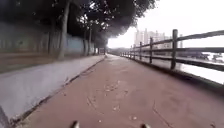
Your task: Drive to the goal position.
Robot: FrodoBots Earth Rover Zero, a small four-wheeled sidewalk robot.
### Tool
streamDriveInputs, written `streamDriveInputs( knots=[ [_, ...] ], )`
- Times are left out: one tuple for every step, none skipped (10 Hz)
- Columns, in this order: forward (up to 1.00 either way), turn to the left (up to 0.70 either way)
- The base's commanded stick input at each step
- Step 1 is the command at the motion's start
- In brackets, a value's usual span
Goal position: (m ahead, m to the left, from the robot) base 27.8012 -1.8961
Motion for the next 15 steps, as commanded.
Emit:
streamDriveInputs(
  knots=[
    [0.7, 0.0],
    [0.7, 0.0],
    [0.7, 0.0],
    [0.7, 0.0],
    [0.7, -0.13],
    [0.7, -0.02],
    [0.7, 0.0],
    [0.7, 0.0],
    [0.7, 0.0],
    [0.7, 0.0],
    [0.7, 0.0],
    [0.7, 0.0],
    [0.7, 0.0],
    [0.7, 0.0],
    [0.7, 0.0]
  ],
)
